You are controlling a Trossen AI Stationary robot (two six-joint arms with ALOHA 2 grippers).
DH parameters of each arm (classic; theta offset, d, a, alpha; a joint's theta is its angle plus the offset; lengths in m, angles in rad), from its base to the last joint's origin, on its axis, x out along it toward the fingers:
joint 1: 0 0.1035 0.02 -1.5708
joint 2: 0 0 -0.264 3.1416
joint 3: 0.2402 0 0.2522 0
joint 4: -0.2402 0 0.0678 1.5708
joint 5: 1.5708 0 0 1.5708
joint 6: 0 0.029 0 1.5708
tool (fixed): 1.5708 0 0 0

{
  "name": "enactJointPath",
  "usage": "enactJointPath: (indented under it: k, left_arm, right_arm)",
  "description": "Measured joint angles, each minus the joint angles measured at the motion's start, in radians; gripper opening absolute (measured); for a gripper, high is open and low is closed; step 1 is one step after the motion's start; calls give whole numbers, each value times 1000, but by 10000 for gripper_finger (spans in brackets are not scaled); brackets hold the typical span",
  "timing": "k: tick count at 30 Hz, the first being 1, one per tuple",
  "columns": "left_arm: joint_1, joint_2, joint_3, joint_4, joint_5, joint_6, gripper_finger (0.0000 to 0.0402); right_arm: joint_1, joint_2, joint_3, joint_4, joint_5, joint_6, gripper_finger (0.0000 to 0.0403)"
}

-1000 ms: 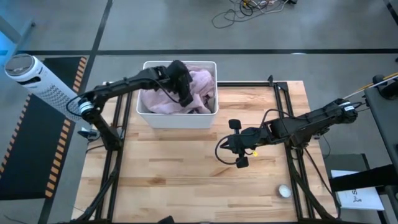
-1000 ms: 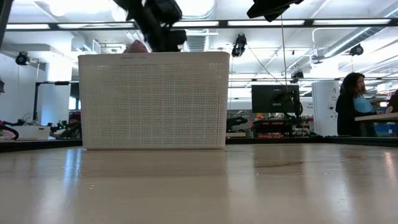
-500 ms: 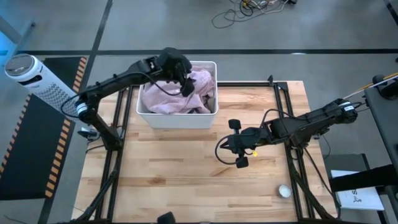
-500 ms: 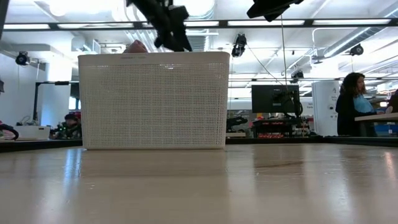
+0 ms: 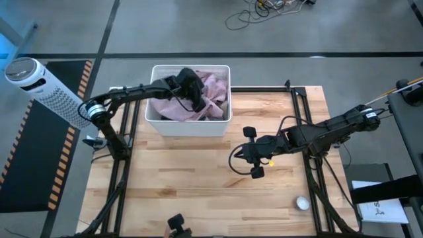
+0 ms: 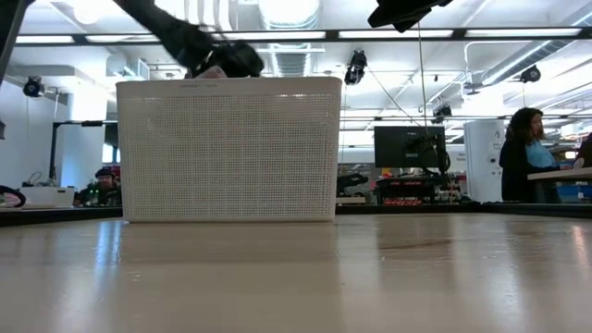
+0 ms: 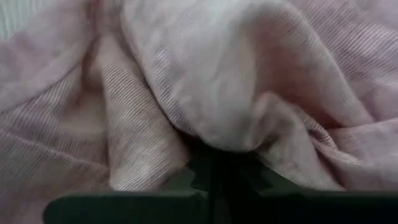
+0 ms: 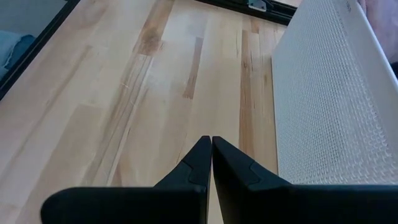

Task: Sort clothes
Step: Put the pink polo shirt into the bin

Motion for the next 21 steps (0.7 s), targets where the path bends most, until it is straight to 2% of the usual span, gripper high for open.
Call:
enactJointPath:
  k: [5,10,16,21]
  left_arm:
    - [61,-4,-129,135,49,-64,3]
    - [75,-39,-138,126,85,-81,1]
    - [67,-145,-16,8,84,-70,0]
    - [59,-236,110,-197,72,-46,0]
  right_arm:
    - [0,0,0,1,0,0,0]
    - [0,0,0,6,0,-7,0]
    - [0,0,0,8,0,-17,0]
    - [0,0,0,7,0,-28,0]
